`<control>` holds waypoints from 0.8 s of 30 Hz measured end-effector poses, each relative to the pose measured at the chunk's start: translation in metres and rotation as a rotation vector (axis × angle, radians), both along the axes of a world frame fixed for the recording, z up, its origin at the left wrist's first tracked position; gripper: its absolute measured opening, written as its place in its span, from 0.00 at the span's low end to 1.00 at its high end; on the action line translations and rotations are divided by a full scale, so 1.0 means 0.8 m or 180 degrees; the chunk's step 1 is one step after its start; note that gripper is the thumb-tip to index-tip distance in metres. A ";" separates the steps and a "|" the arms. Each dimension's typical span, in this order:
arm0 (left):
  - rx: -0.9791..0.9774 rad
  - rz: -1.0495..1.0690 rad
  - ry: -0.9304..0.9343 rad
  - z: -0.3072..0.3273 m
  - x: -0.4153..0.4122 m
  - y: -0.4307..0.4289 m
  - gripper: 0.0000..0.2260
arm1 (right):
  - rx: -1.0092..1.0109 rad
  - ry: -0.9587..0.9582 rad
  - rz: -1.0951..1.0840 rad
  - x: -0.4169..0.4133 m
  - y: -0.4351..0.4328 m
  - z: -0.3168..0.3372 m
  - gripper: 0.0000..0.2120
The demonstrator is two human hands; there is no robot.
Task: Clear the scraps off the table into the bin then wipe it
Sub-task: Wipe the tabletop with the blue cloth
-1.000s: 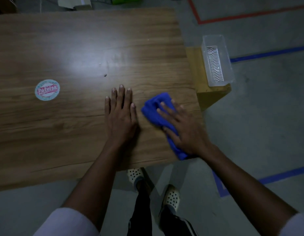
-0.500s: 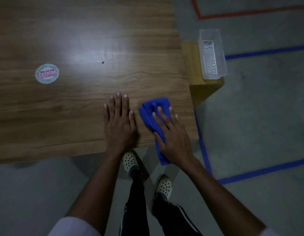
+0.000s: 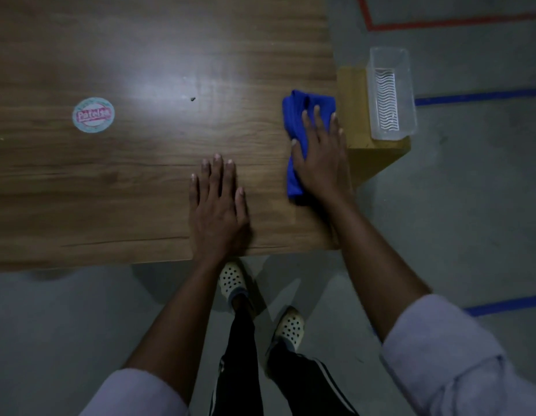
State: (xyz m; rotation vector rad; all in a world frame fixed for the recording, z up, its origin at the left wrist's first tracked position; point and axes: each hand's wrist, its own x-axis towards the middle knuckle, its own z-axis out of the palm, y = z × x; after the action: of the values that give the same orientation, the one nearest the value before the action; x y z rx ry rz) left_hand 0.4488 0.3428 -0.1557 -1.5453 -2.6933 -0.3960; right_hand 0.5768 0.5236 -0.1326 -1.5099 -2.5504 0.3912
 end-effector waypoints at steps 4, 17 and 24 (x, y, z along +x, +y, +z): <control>0.0113 -0.0035 -0.0072 0.002 -0.002 0.000 0.27 | -0.0132 0.0068 0.0806 0.023 -0.132 0.005 0.31; 0.1000 0.0105 -0.0435 0.001 -0.005 -0.003 0.21 | 0.0049 0.0000 -0.0109 0.026 -0.035 -0.007 0.32; 0.1490 0.0801 -0.1076 0.010 -0.022 -0.038 0.19 | -0.0104 0.0270 0.1118 -0.062 -0.188 -0.002 0.31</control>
State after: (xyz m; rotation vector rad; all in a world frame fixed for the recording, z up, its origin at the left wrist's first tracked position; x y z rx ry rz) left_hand 0.4313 0.3127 -0.1474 -1.0758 -2.6878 -1.2624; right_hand 0.5270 0.3730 -0.1341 -1.0248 -2.7502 0.5283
